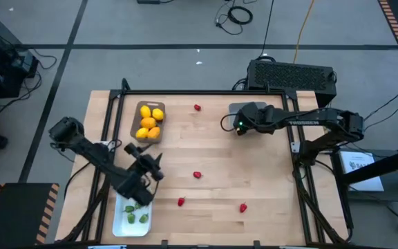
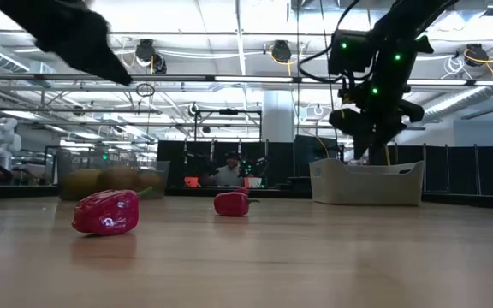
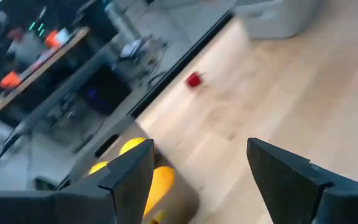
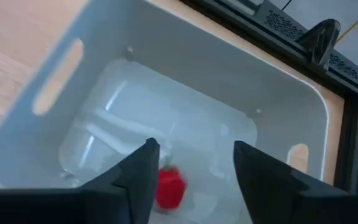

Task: Sort produce into baskets
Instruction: Put the red bell pepper into the gray bin

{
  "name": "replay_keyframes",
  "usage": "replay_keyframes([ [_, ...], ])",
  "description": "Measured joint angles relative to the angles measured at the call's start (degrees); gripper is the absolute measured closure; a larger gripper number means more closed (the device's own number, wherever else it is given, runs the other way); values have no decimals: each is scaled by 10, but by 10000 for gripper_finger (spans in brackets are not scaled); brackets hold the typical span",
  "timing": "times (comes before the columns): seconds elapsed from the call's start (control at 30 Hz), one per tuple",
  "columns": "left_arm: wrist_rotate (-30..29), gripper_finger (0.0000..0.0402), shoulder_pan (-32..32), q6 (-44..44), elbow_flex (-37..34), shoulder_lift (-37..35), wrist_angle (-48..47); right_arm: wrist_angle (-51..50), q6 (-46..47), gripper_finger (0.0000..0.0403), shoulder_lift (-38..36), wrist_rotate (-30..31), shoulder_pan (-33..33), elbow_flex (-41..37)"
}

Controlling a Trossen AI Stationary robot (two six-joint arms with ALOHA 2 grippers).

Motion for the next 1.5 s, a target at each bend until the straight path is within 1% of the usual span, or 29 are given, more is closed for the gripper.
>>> replay_keyframes([
  [0.07, -16, 139, -30, -21, -12, 0, -9, -2, -18, 192, -3, -11, -10, 0],
  [0.1, -26, 139, -46, -47, -20, 0, -26, -2, -26, 184, -4, -14, -12, 0],
  [0.2, -59, 139, -84, -169, -54, -7, -79, 4, -34, 161, -3, -34, -13, 0],
  [0.3, -78, 139, -109, -285, -101, -21, -103, 46, -49, 146, -3, -102, -4, 2],
  [0.4, -119, 140, -124, -357, -144, -43, -104, 80, -67, 138, -3, -173, 12, 18],
  [0.43, -138, 140, -127, -378, -156, -51, -104, 84, -69, 136, -3, -181, 19, 27],
  [0.53, -207, 140, -135, -427, -180, -73, -104, 81, -71, 136, -3, -168, 43, 60],
  [0.63, -243, 140, -138, -439, -186, -90, -103, 102, -71, 136, -3, -146, 74, 87],
  [0.73, -245, 140, -135, -433, -186, -105, -104, 171, -75, 136, 3, -150, 116, 90],
  [0.83, -245, 140, -121, -430, -186, -117, -105, 239, -84, 136, 30, -151, 166, 90],
  [0.93, -233, 140, -107, -430, -186, -129, -105, 318, -118, 136, 76, -149, 219, 89],
  [1.07, -184, 140, -95, -413, -186, -130, -104, 432, -162, 136, 157, -150, 282, 90],
  [1.17, -179, 140, -91, -399, -186, -130, -95, 497, -168, 136, 214, -150, 316, 89],
  [1.23, -179, 140, -91, -398, -186, -130, -96, 523, -171, 136, 244, -148, 333, 89],
  [1.3, -184, 140, -91, -398, -186, -129, -96, 554, -171, 136, 274, -129, 346, 89],
  [1.4, -208, 140, -91, -398, -186, -129, -91, 578, -169, 136, 310, -70, 361, 89],
  [1.5, -213, 140, -91, -399, -186, -129, -90, 584, -168, 136, 329, -16, 373, 89],
])
